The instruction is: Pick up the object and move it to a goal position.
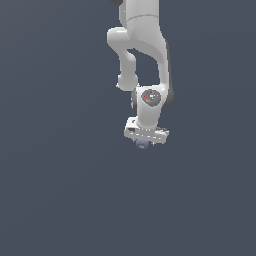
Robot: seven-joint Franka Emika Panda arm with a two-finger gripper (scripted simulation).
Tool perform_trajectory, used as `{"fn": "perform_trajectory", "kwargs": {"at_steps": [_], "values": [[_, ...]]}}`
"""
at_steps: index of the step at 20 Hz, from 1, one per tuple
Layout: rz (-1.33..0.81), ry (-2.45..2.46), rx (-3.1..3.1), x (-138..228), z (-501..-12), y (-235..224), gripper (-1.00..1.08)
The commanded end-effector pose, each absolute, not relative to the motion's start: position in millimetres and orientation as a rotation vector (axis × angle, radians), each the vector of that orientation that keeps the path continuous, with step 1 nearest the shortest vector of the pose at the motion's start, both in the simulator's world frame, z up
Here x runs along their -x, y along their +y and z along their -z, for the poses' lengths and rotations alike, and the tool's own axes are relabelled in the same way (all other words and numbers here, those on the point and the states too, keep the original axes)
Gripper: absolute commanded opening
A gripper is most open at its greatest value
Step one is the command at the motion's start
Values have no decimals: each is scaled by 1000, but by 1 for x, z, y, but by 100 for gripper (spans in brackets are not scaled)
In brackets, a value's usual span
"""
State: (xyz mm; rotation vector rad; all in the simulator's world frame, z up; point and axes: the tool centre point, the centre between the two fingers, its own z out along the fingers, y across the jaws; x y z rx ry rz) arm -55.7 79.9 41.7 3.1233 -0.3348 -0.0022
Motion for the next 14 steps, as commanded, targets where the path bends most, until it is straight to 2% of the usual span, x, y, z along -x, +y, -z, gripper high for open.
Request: {"fn": "perform_trajectory", "kwargs": {"at_steps": [1, 2, 14], "values": [[0, -336, -3124, 55, -39, 80, 100], [0, -336, -3124, 55, -39, 80, -100], [-3, -335, -3124, 54, -41, 79, -100]]}}
